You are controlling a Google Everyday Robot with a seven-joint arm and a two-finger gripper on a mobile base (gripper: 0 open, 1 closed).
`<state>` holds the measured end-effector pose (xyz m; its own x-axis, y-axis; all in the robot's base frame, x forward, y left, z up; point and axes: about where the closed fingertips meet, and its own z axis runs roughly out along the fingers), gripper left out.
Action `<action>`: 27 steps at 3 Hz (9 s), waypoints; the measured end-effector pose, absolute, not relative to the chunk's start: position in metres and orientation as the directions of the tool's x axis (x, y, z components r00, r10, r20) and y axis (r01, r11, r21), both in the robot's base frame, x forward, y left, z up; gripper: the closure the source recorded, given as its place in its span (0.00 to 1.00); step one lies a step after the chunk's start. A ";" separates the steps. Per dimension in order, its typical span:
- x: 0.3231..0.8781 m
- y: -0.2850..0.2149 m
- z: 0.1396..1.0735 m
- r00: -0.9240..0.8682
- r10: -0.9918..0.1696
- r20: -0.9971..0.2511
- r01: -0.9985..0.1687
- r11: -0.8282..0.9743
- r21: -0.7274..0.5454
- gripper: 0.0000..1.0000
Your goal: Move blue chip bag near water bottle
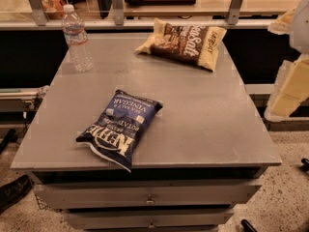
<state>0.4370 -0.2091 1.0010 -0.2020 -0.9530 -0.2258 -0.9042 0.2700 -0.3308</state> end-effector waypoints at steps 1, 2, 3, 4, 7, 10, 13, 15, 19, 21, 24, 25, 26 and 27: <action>0.437 -0.210 1.002 -0.203 -0.952 -0.227 -0.903 0.272 -0.333 0.00; 0.445 -0.221 0.994 -0.217 -0.937 -0.272 -0.895 0.303 -0.329 0.00; 0.460 -0.225 0.979 -0.217 -0.916 -0.337 -0.889 0.328 -0.319 0.00; 0.470 -0.223 0.971 -0.222 -0.887 -0.405 -0.880 0.361 -0.309 0.00; 0.450 -0.122 0.924 -0.314 -0.719 -0.620 -0.935 0.349 0.069 0.00; 0.411 0.014 0.895 -0.230 -0.587 -0.776 -0.967 0.225 0.117 0.00; 0.449 0.071 0.862 -0.218 -0.554 -0.803 -0.964 0.249 0.090 0.14; 0.472 0.068 0.851 -0.222 -0.565 -0.794 -0.959 0.276 0.071 0.60; 0.521 -0.016 0.938 -0.137 -0.554 -0.821 -0.922 0.374 -0.099 1.00; 0.526 0.005 0.932 -0.117 -0.515 -0.849 -0.924 0.369 -0.096 1.00; 0.632 0.066 0.904 -0.116 -0.355 -0.928 -0.892 0.447 -0.060 1.00; 0.653 0.082 0.892 -0.121 -0.344 -0.931 -0.884 0.464 -0.057 1.00; 0.670 0.093 0.887 -0.117 -0.334 -0.935 -0.877 0.477 -0.061 1.00; 0.683 0.104 0.883 -0.119 -0.324 -0.939 -0.873 0.485 -0.057 0.78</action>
Offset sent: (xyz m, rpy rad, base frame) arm 0.0272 -0.0386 -0.0270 0.1454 -0.0203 -0.0604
